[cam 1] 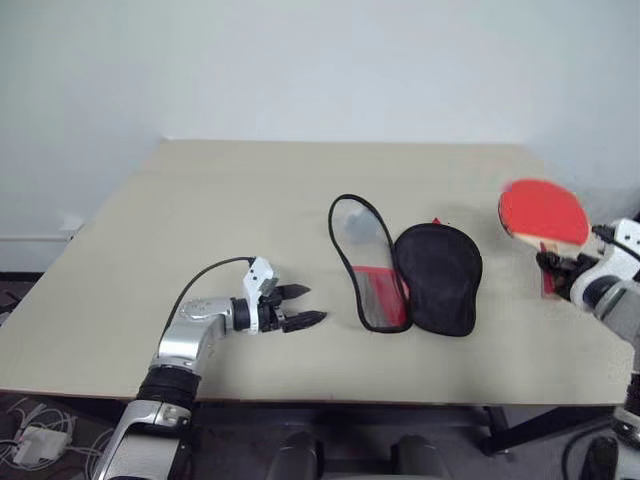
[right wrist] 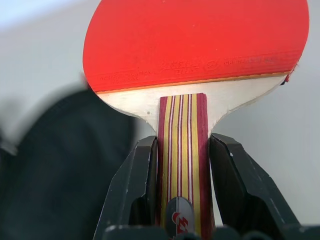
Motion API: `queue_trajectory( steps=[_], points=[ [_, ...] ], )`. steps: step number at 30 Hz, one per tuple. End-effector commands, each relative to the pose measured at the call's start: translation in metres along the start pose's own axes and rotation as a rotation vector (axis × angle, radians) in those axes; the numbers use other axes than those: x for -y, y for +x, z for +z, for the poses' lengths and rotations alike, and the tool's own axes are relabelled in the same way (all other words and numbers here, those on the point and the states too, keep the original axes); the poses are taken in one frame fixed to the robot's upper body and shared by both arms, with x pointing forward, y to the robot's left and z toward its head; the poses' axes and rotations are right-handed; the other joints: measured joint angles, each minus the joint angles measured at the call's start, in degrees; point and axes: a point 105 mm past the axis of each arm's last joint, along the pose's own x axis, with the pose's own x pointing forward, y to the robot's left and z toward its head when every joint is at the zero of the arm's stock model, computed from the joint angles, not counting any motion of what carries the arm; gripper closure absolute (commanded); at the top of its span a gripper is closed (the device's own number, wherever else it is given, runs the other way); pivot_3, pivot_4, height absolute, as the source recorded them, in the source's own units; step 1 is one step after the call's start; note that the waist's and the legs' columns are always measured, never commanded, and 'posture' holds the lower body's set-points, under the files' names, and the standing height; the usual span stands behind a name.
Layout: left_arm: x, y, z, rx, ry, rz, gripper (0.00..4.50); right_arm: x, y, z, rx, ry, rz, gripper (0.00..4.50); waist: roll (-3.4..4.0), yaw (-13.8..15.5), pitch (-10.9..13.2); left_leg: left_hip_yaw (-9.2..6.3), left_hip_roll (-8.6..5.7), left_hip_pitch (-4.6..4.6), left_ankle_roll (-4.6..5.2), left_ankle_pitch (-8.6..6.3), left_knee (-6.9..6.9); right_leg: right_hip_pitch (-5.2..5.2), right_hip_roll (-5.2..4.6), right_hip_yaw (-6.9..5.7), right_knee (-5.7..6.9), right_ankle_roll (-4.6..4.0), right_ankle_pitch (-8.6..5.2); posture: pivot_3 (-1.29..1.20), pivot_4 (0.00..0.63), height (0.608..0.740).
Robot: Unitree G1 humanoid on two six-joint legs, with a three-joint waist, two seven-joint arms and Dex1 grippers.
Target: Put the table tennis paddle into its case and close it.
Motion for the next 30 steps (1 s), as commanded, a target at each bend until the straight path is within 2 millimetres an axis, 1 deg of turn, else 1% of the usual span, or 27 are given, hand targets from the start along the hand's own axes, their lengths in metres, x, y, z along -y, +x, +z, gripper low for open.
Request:
queue_trajectory(
  steps=[1, 6, 11, 13, 16, 18, 20, 22, 30],
  points=[
    [0.0, 0.004, 0.013, 0.013, 0.04, -0.014, 0.0, -0.041, 0.0, 0.006, 0.046, 0.053, 0.089, 3.27, 0.0, 0.0, 0.0, 0.0, 0.0, 0.0, 0.0, 0.0, 0.0, 0.0, 0.0, 0.0, -0.01, 0.0, 0.0, 0.0, 0.0, 0.74],
    [0.001, 0.008, 0.013, 0.016, 0.038, -0.02, 0.0, -0.088, 0.005, -0.015, 0.018, 0.116, 0.181, 3.27, 0.09, 0.03, 0.03, 0.01, 0.0, -0.03, 0.0, 0.0, 0.0, -0.13, -0.01, 0.01, 0.05, 0.01, 0.02, 0.0, 0.0, 0.74],
    [0.003, 0.012, 0.01, 0.016, 0.033, -0.029, 0.0, -0.108, 0.01, -0.037, -0.032, 0.16, 0.194, 3.27, 0.1, 0.03, 0.02, 0.01, -0.01, -0.05, 0.0, 0.0, 0.0, -0.14, -0.01, 0.0, 0.05, 0.1, 0.08, 0.0, 0.0, 0.74],
    [0.003, 0.014, 0.01, 0.017, 0.033, -0.031, 0.0, -0.109, 0.013, -0.044, -0.047, 0.174, 0.183, 3.27, 0.11, 0.0, 0.02, 0.01, 0.0, -0.04, 0.0, 0.0, 0.0, -0.15, -0.01, 0.0, 0.06, 0.04, 0.12, 0.0, 0.0, 0.74],
    [0.005, 0.015, 0.01, 0.019, 0.031, -0.037, 0.0, -0.104, 0.016, -0.058, -0.081, 0.166, 0.145, 3.27, 0.12, 0.01, 0.01, 0.01, 0.0, -0.04, 0.0, 0.01, -0.04, -0.17, -0.01, 0.0, 0.07, 0.02, 0.14, 0.0, 0.0, 0.74],
    [0.005, 0.015, 0.01, 0.019, 0.03, -0.038, 0.0, -0.098, 0.018, -0.068, -0.098, 0.17, 0.12, 3.27, 0.12, 0.0, 0.01, 0.01, 0.0, -0.05, -0.01, 0.0, -0.03, -0.17, -0.01, 0.0, 0.06, 0.02, 0.14, 0.0, 0.0, 0.74],
    [0.004, 0.015, 0.01, 0.016, 0.031, -0.04, 0.0, -0.086, 0.021, -0.085, -0.135, 0.143, 0.076, 3.27, 0.11, -0.02, 0.01, 0.01, 0.0, -0.04, -0.01, 0.0, -0.04, -0.16, -0.01, 0.0, 0.05, 0.02, 0.13, 0.0, 0.0, 0.74],
    [0.005, 0.016, 0.009, 0.015, 0.03, -0.042, 0.0, -0.082, 0.022, -0.094, -0.16, 0.151, 0.065, 3.27, 0.12, -0.05, 0.01, 0.02, 0.0, -0.04, -0.01, 0.0, -0.04, -0.16, -0.01, 0.0, 0.05, -0.01, 0.1, 0.0, 0.0, 0.74],
    [0.004, 0.015, 0.009, 0.013, 0.035, -0.04, 0.0, -0.091, 0.021, -0.107, -0.185, 0.119, 0.087, 3.27, 0.2, -0.11, -0.03, -0.01, 0.0, -0.01, -0.02, 0.0, -0.04, -0.16, 0.0, -0.01, 0.07, -0.01, 0.08, 0.0, 0.0, 0.74]
  ],
)
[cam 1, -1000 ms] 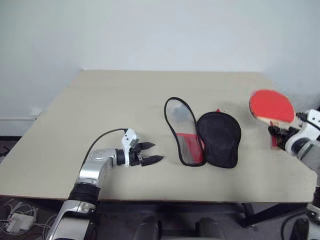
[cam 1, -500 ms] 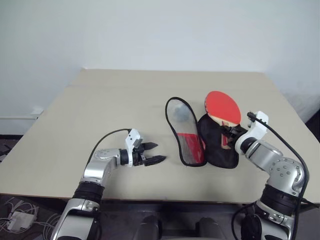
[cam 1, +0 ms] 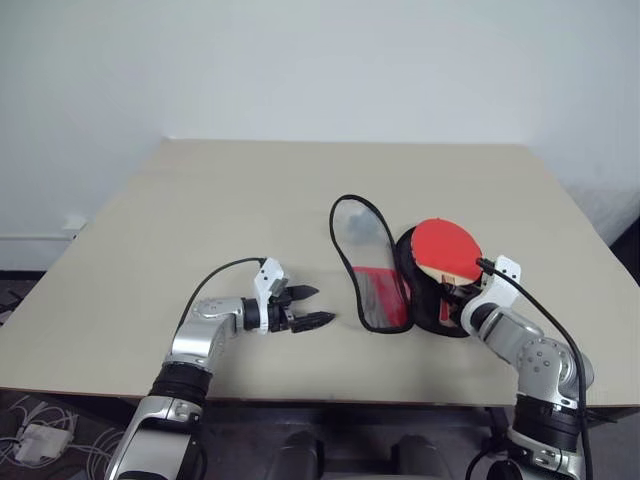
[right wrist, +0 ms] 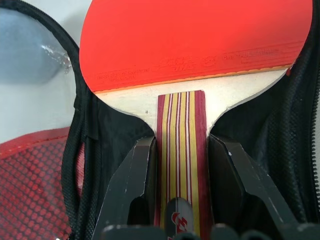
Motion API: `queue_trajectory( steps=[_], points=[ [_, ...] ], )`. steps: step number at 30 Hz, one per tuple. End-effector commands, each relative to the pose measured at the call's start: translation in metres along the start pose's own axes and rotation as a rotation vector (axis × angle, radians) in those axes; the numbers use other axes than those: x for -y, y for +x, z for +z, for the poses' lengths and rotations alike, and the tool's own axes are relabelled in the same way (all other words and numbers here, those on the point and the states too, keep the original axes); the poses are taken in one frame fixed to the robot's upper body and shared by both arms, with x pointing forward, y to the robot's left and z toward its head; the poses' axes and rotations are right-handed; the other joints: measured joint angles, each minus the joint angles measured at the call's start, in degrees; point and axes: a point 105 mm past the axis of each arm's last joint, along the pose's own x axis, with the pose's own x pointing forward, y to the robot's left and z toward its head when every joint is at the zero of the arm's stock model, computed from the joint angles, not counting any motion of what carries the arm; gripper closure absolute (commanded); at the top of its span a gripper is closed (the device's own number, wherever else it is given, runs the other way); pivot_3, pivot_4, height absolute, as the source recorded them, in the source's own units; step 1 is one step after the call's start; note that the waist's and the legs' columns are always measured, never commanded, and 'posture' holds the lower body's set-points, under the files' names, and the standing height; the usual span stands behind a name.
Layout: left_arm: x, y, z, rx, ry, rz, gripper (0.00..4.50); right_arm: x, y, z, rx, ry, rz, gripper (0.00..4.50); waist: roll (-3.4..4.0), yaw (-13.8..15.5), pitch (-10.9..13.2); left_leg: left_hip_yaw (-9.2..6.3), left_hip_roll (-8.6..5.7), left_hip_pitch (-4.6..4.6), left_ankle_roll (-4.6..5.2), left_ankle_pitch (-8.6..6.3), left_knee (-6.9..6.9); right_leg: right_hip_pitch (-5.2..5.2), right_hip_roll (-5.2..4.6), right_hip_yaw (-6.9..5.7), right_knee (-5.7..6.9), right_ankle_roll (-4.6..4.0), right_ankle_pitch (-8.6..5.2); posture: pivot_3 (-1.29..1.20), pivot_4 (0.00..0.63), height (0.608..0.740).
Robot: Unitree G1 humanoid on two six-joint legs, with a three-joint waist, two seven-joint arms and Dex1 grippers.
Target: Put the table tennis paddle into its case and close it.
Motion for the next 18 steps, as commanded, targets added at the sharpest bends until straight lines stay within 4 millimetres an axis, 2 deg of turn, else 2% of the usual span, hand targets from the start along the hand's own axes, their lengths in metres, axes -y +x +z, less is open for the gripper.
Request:
queue_trajectory(
  steps=[1, 6, 10, 14, 18],
  points=[
    [0.0, 0.002, 0.009, 0.014, 0.033, -0.009, 0.0, -0.01, -0.002, 0.001, 0.021, -0.018, 0.036, 3.27, 0.0, 0.0, 0.0, 0.0, 0.0, 0.0, -0.01, -0.01, 0.0, 0.0, 0.0, 0.0, 0.0, 0.0, 0.0, 0.0, 0.0, 0.74],
    [-0.001, 0.002, 0.008, 0.015, 0.028, -0.002, 0.0, -0.014, -0.002, -0.01, 0.003, -0.029, 0.04, 3.27, -0.01, -0.02, -0.01, -0.01, 0.01, 0.0, -0.02, -0.01, 0.0, 0.0, 0.01, 0.0, 0.0, 0.01, 0.0, 0.0, 0.0, 0.74],
    [0.001, 0.003, 0.007, 0.016, 0.027, -0.005, 0.0, 0.001, 0.002, -0.013, 0.002, -0.021, -0.024, 3.27, -0.05, -0.03, -0.04, -0.01, 0.02, 0.03, -0.09, -0.05, 0.0, 0.02, 0.02, 0.0, 0.0, 0.0, 0.0, 0.0, 0.0, 0.74],
    [0.001, 0.002, 0.007, 0.014, 0.028, -0.005, 0.0, 0.025, 0.007, -0.009, 0.022, 0.018, -0.135, 3.27, -0.35, -0.03, -0.23, -0.01, 0.02, 0.06, -0.21, -0.13, 0.0, 0.05, 0.02, -0.01, -0.01, -0.06, 0.0, 0.0, 0.0, 0.74],
    [0.0, 0.001, 0.007, 0.011, 0.029, -0.003, 0.0, 0.024, 0.008, -0.01, 0.01, 0.019, -0.114, 1.91, -0.48, 0.09, -0.33, -0.01, 0.02, 0.07, -0.23, -0.14, 0.04, 0.14, -0.01, -0.05, -0.04, -0.08, 0.0, 0.0, 0.0, 0.74]
  ],
)
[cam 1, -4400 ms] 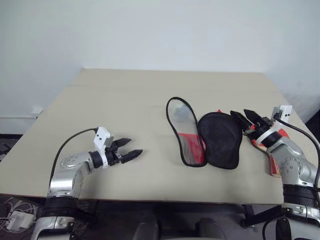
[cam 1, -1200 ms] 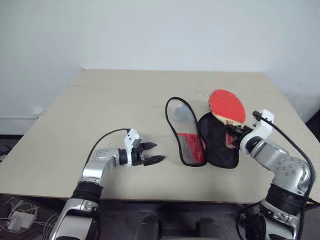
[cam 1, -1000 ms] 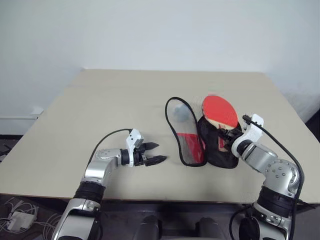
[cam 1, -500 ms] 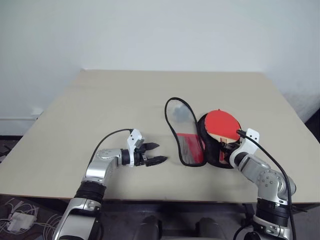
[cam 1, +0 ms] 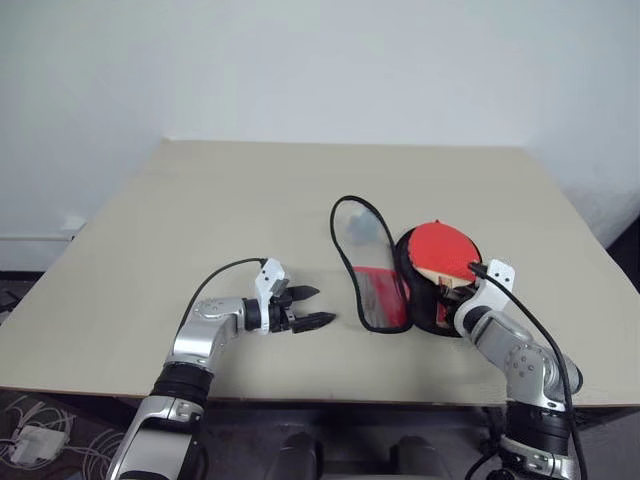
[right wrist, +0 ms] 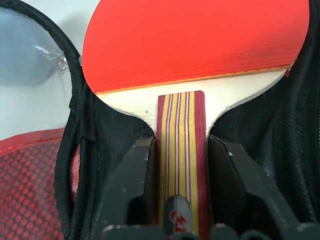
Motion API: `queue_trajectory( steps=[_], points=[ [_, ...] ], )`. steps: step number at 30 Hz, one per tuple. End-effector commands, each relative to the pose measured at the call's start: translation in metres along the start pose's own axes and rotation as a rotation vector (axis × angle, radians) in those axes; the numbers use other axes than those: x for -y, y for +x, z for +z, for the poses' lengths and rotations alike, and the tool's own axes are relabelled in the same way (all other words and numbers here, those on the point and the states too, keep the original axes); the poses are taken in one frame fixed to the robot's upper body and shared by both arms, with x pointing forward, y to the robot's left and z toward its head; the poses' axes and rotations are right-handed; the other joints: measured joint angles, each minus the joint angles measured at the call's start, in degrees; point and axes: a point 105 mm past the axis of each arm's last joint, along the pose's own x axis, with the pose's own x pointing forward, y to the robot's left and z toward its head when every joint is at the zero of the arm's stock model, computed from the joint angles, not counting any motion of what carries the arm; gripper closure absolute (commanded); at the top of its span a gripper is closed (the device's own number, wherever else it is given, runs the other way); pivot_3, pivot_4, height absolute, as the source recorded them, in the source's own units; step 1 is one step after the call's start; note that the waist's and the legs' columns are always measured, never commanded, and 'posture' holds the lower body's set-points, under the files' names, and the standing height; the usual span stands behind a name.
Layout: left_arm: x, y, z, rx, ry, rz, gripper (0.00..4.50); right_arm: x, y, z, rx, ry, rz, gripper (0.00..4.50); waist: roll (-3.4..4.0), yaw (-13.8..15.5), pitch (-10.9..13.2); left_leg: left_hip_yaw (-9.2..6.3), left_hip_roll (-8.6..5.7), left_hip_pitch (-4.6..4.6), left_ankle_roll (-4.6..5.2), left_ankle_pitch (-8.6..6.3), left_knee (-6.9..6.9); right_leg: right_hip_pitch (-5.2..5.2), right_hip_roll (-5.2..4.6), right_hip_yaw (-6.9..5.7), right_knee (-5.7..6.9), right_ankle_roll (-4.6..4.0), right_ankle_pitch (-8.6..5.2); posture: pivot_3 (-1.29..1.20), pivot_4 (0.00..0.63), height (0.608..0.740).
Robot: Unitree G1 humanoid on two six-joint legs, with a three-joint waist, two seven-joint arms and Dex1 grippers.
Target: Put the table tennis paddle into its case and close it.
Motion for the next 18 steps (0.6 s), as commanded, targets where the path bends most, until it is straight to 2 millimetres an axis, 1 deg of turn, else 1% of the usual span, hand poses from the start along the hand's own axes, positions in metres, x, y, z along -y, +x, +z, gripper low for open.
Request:
queue_trajectory(
  steps=[1, 5, 6, 9, 12, 16, 18],
  points=[
    [-0.001, 0.0, 0.008, 0.009, 0.033, -0.003, 0.0, 0.018, 0.001, -0.006, -0.03, 0.007, -0.066, 1.56, -0.01, 0.08, -0.01, 0.0, 0.0, 0.0, 0.0, 0.0, 0.01, 0.02, -0.01, 0.0, 0.0, 0.0, 0.0, 0.0, 0.0, 0.74],
    [-0.002, 0.0, 0.01, 0.008, 0.036, 0.0, 0.0, 0.013, 0.0, -0.009, -0.05, -0.004, -0.037, 0.24, -0.01, 0.08, -0.02, -0.01, 0.0, 0.0, -0.01, -0.01, 0.0, 0.04, -0.01, -0.03, -0.01, 0.0, 0.0, 0.0, 0.0, 0.74],
    [-0.003, -0.001, 0.01, 0.008, 0.037, 0.001, 0.0, 0.01, -0.001, -0.01, -0.054, -0.016, -0.02, 0.04, -0.02, 0.08, -0.03, -0.01, 0.0, 0.0, -0.01, -0.01, 0.0, 0.04, -0.01, -0.03, -0.01, 0.0, -0.01, 0.0, 0.0, 0.74],
    [-0.004, -0.001, 0.01, 0.008, 0.038, 0.005, 0.0, 0.003, -0.005, -0.008, -0.05, -0.044, 0.022, 0.04, -0.02, 0.09, -0.04, -0.01, 0.0, 0.0, -0.01, -0.01, 0.01, 0.06, -0.02, -0.04, -0.02, 0.0, -0.01, 0.0, 0.0, 0.74],
    [-0.004, 0.0, 0.01, 0.007, 0.04, 0.005, 0.0, 0.005, -0.006, -0.007, -0.06, -0.039, 0.017, 0.04, -0.02, 0.05, -0.04, -0.01, 0.0, 0.0, -0.01, -0.01, -0.02, 0.02, -0.01, -0.04, -0.01, -0.01, -0.01, 0.0, 0.0, 0.74],
    [-0.005, 0.002, 0.012, 0.016, 0.041, 0.008, 0.0, 0.021, -0.004, -0.018, -0.123, -0.06, -0.061, 0.04, -0.02, 0.07, -0.05, -0.02, 0.0, 0.0, -0.01, -0.01, -0.02, 0.02, -0.01, -0.04, -0.02, -0.01, -0.01, 0.0, 0.0, 0.74],
    [-0.005, 0.002, 0.013, 0.018, 0.04, 0.009, 0.0, 0.025, -0.003, -0.022, -0.142, -0.071, -0.078, 0.04, -0.07, 0.09, -0.1, -0.02, 0.0, 0.0, -0.01, 0.0, -0.02, 0.04, -0.01, -0.06, -0.02, -0.01, -0.01, 0.0, 0.0, 0.74]
  ],
)
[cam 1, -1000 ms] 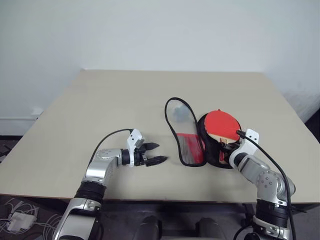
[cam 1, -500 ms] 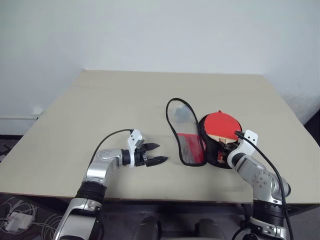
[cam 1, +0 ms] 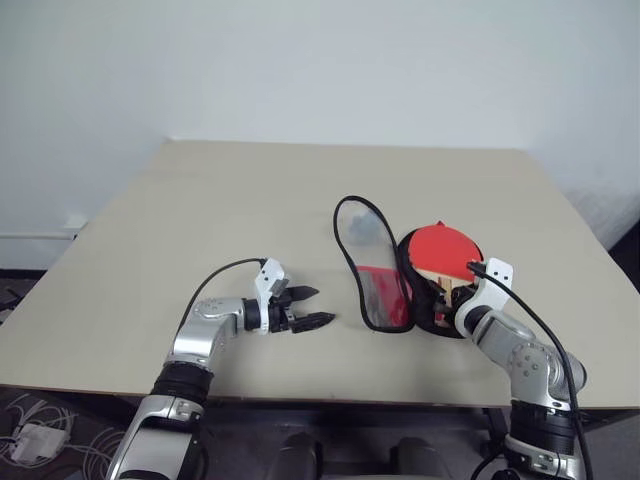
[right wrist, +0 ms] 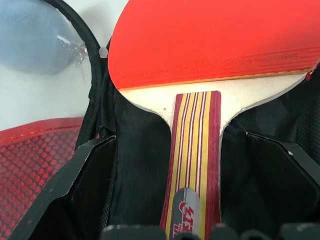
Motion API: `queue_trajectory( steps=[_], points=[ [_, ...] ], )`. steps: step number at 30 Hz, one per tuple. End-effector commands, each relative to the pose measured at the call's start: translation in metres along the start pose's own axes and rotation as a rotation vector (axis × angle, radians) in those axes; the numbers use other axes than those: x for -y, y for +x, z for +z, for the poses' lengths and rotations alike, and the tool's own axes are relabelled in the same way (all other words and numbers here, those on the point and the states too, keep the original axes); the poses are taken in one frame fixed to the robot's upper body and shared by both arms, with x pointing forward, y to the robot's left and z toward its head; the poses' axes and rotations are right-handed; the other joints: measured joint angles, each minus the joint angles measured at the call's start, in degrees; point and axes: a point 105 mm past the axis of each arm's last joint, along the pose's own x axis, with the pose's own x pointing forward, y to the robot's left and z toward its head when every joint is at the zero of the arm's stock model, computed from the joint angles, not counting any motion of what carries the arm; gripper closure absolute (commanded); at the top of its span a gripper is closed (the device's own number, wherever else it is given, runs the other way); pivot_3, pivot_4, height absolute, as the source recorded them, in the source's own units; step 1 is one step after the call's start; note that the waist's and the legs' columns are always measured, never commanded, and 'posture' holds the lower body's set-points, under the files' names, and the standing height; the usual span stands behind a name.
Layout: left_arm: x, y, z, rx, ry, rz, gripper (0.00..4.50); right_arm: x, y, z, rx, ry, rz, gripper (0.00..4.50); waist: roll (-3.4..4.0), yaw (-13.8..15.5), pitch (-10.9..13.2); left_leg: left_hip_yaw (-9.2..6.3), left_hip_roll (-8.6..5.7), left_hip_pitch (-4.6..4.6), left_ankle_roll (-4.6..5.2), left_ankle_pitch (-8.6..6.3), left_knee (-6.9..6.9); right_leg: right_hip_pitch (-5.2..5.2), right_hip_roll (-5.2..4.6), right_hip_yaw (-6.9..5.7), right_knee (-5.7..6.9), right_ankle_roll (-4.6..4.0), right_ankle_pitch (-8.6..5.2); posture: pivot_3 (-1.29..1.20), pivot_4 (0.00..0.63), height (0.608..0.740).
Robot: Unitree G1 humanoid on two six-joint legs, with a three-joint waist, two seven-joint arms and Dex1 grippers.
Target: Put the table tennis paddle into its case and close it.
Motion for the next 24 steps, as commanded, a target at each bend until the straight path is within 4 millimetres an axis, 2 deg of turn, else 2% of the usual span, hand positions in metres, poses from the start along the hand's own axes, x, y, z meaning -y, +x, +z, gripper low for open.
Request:
queue_trajectory(
  steps=[1, 5, 8, 13, 24],
  points=[
    [-0.003, 0.002, 0.013, 0.021, 0.046, 0.006, 0.0, 0.029, 0.001, -0.025, -0.116, -0.007, -0.126, 0.04, -0.06, 0.01, -0.07, 0.0, 0.0, 0.0, 0.0, 0.0, 0.0, 0.01, 0.0, 0.0, 0.0, 0.0, 0.0, 0.0, 0.0, 0.74],
    [-0.003, 0.001, 0.011, 0.02, 0.044, 0.007, 0.0, 0.032, 0.0, -0.032, -0.157, -0.076, -0.159, 0.04, -0.17, 0.02, -0.18, -0.01, 0.0, 0.01, -0.01, -0.01, 0.01, 0.04, -0.02, -0.03, -0.02, 0.0, 0.0, 0.0, 0.0, 0.74],
    [-0.003, 0.001, 0.011, 0.022, 0.043, 0.01, 0.0, 0.029, 0.0, -0.029, -0.136, -0.068, -0.163, 0.6, -0.19, 0.05, -0.23, -0.02, 0.0, 0.0, -0.01, -0.01, 0.0, 0.04, -0.02, -0.05, -0.04, -0.01, -0.01, 0.0, 0.0, 0.74],
    [-0.003, 0.0, 0.011, 0.024, 0.042, 0.013, 0.0, 0.02, 0.001, -0.033, -0.159, -0.086, -0.122, 2.4, -0.19, -0.04, -0.25, -0.02, 0.01, 0.01, -0.01, -0.01, -0.01, 0.03, -0.02, -0.05, -0.04, -0.01, -0.01, 0.0, 0.0, 0.74],
    [-0.003, -0.002, 0.011, 0.023, 0.039, 0.017, 0.0, 0.013, -0.007, -0.03, -0.165, -0.133, -0.099, 2.4, -0.25, -0.03, -0.31, -0.01, 0.02, 0.0, -0.02, -0.01, -0.03, 0.0, -0.02, -0.05, -0.04, -0.01, -0.01, 0.0, 0.0, 0.74]
  ],
)
